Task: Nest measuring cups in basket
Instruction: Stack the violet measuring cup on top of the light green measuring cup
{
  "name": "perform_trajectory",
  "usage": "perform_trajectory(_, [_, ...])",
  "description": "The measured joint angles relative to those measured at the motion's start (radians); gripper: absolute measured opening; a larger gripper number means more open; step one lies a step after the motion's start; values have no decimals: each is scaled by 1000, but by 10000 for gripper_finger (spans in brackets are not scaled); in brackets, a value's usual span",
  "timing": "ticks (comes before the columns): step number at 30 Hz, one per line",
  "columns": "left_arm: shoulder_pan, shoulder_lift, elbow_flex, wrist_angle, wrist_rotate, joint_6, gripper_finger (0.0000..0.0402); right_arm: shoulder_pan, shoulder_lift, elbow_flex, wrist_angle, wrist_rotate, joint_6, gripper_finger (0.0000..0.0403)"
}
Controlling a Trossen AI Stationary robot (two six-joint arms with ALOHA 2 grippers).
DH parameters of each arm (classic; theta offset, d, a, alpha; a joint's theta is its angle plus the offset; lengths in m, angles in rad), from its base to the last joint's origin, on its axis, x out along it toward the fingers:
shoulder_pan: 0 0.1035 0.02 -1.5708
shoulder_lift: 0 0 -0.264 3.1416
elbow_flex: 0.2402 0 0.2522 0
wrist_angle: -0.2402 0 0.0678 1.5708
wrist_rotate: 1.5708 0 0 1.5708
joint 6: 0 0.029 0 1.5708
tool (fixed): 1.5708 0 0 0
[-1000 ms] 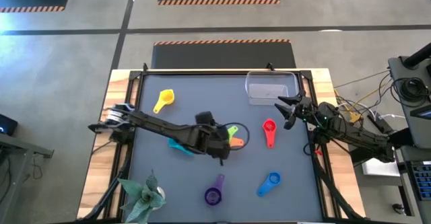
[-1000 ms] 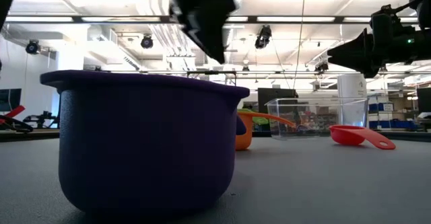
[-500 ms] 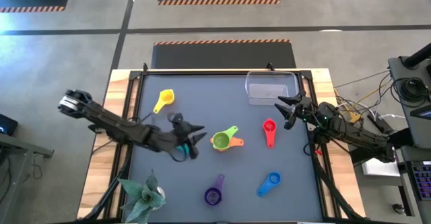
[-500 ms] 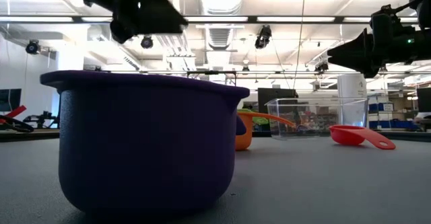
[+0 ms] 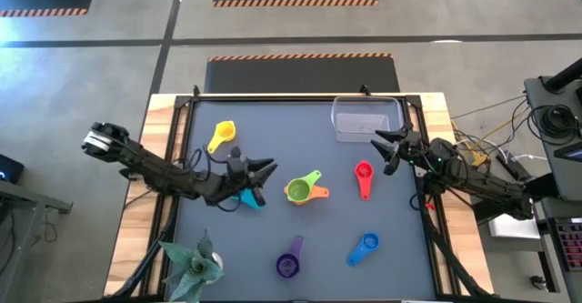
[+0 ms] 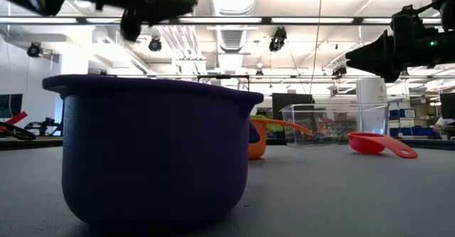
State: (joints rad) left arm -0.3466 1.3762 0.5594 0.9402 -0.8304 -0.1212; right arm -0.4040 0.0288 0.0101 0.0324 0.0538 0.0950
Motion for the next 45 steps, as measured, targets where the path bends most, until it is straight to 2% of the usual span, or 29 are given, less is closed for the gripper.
perform_trajectory(7, [17, 42, 167, -26, 123, 210, 74, 0, 0, 0, 0, 0, 1, 183])
perform_trajectory(8, [24, 44, 185, -33, 172, 223, 74, 0, 0, 0, 0, 0, 1, 183])
perform_trajectory(12, [65, 56, 237, -40, 494, 223, 68, 0, 0, 0, 0, 0, 1, 183])
perform_trajectory(14, [78, 61, 253, -41, 576, 205, 61, 0, 0, 0, 0, 0, 0, 183])
perform_trajectory(23, [96, 75, 242, -51, 586, 155, 39, 0, 0, 0, 2, 0, 26, 183])
perform_trajectory(25, [96, 75, 237, -51, 586, 147, 39, 0, 0, 0, 3, -2, 122, 183])
perform_trajectory(31, [106, 74, 192, -46, 578, 108, 38, 0, 0, 0, 6, 0, 559, 183])
perform_trajectory(35, [107, 74, 164, -14, 574, 50, 38, 0, 0, 0, 10, 0, 707, 183])
perform_trajectory(41, [90, 74, 122, 2, 575, -24, 38, 0, 0, 0, 21, -3, 727, 183])
perform_trajectory(45, [63, 74, 97, 2, 531, -46, 38, 15, 0, 0, 68, -108, 727, 183])
